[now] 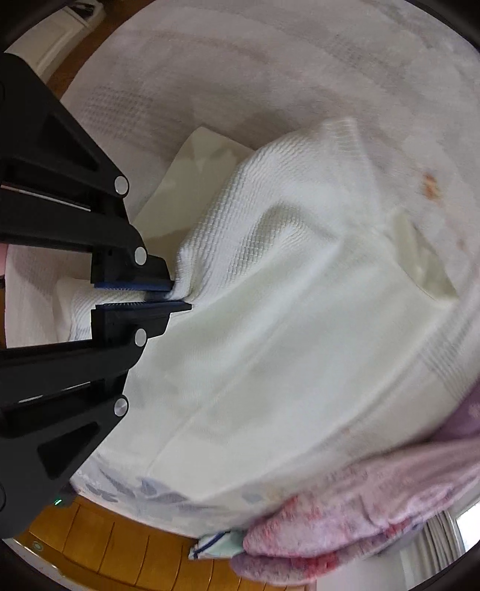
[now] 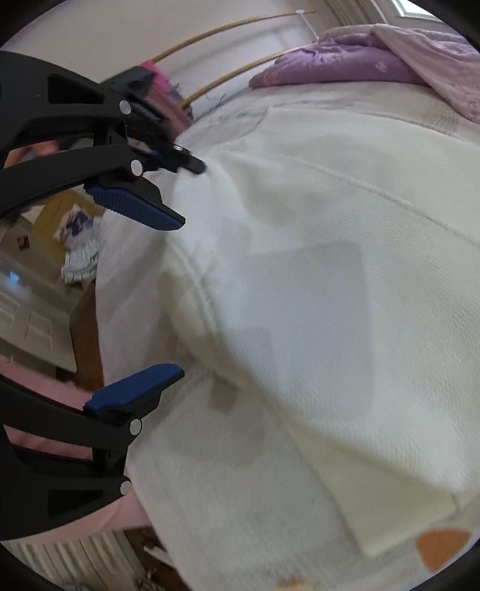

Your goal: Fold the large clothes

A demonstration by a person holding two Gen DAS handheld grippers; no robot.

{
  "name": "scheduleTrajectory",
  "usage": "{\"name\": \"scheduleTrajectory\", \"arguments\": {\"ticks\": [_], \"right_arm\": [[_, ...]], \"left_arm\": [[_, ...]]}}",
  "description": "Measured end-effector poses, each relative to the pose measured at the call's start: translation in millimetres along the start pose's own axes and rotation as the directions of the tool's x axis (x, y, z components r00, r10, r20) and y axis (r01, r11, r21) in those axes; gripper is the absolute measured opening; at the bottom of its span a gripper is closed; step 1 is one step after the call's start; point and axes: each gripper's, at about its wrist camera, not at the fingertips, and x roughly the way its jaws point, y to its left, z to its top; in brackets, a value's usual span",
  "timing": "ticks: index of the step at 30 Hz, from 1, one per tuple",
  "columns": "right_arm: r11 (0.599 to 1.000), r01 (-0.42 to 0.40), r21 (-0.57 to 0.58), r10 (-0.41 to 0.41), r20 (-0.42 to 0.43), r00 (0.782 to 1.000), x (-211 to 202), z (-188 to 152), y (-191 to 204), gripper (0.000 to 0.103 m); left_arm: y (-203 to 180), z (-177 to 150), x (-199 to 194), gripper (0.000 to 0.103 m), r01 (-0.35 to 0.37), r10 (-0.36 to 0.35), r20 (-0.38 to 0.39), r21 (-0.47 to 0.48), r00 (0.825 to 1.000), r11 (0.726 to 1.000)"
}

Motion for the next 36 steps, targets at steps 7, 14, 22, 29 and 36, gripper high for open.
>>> {"name": "scheduleTrajectory", "arguments": {"ticks": [7, 14, 22, 29, 36], "right_arm": [[0.976, -0.151, 0.156, 0.143, 0.059, 0.988, 21.5, 25.3, 12.9, 0.073], [0.835, -0.539, -0.110, 0.545, 0.297, 0.784, -37.5, 41.1, 51.6, 0.017], [0.944, -0.275, -0.183, 0.306, 0.176, 0.935, 27.1, 4.3, -45.4, 0.017], [0.956, -0.292, -0.023, 0.291, 0.186, 0.938, -5.4, -2.9, -73.5, 0.061], [0.983, -0.176, 0.047, 0.161, 0.229, 0.960, -2.9, 19.2, -56.1, 0.063]], "left_arm": [[-26.1, -8.1, -47.8, 0.004, 0.092, -0.097, 0.080, 0.061, 0.992, 0.994], [-35.2, -8.2, -77.5, 0.004, 0.137, -0.157, 0.142, 0.139, 0.977, 0.981], [35.1, -42.9, 16.4, 0.005, -0.004, -0.001, 0.038, 0.119, 0.999, 0.993], [60.8, -81.4, 20.9, 0.037, 0.082, -0.096, -0.122, -0.116, 0.988, 0.990], [40.8, -93.8, 78.6, 0.044, 0.164, -0.264, -0.251, -0.358, 0.931, 0.919]]}}
